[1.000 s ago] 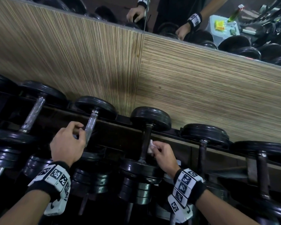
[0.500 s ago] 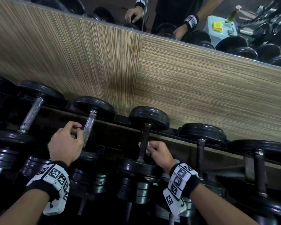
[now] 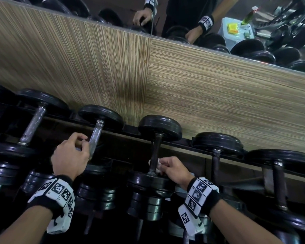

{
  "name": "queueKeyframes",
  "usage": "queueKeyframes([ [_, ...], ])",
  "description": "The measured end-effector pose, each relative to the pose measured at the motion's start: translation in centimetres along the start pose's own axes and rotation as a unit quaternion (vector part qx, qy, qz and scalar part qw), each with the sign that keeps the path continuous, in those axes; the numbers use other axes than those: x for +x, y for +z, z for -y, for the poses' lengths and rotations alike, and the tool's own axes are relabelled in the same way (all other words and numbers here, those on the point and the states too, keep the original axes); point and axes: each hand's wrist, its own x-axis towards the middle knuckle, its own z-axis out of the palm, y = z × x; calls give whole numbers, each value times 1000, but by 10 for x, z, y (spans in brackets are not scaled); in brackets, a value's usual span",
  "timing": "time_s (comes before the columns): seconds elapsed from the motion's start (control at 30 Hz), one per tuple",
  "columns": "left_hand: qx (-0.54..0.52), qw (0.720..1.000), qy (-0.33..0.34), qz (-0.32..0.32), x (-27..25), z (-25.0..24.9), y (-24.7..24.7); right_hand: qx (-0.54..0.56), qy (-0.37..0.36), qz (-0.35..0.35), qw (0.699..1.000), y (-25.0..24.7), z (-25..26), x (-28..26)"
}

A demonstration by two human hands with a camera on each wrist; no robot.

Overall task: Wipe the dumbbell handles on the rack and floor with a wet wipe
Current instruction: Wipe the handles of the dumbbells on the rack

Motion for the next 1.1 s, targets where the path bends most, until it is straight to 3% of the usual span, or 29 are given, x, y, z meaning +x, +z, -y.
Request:
queueKeyframes([
  [0.4, -9, 1000, -2, 2, -1, -1, -1, 76, 19, -18, 997, 3, -7, 4],
  [0.53, -10, 1000, -1, 1, -1, -1, -1, 102, -19, -139, 985, -15, 9, 30],
  [0.6, -11, 1000, -4, 1, -1, -2, -2, 99, -19, -164, 981, -23, 19, 45],
  [0.73, -11, 1000, -10, 0, -2, -3, -2, 77, -17, -127, 989, -19, 17, 36],
  [0.93, -7, 1000, -14, 4, -1, -2, -2, 67, 6, 12, 998, -3, -10, -5],
  [1.1, -8, 1000, -16, -1, -1, -1, -1, 138, 9, -129, 982, -7, 13, 29],
])
